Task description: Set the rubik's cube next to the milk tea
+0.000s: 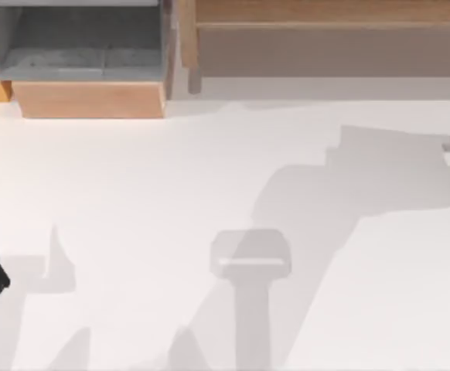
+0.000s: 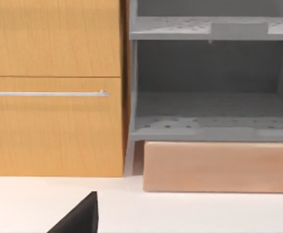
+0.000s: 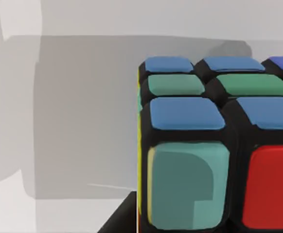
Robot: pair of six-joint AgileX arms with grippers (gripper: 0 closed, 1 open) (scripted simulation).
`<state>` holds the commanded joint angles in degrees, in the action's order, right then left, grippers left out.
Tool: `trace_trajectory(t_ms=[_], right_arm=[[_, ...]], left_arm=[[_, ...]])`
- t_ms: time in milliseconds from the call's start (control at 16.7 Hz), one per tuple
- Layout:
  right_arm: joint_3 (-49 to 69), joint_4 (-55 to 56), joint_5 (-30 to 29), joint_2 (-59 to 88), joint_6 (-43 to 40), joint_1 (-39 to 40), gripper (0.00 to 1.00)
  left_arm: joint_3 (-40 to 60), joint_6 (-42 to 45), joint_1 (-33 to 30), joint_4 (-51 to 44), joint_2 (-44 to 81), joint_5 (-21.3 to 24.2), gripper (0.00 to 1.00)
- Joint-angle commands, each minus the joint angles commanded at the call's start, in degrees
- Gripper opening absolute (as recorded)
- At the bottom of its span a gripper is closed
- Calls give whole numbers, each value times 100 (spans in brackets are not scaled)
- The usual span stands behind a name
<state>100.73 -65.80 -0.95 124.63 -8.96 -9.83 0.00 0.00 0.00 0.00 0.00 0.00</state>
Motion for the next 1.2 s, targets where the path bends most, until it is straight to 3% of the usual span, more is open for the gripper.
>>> trace_trajectory(t_ms=[60, 840, 1200], right_arm=[[0, 0, 0, 0, 0, 0, 0], [0, 0, 0, 0, 0, 0, 98], [0, 0, 0, 0, 0, 0, 100]], left_arm=[[0, 0, 0, 0, 0, 0, 100], [0, 0, 0, 0, 0, 0, 100], [0, 0, 0, 0, 0, 0, 100]])
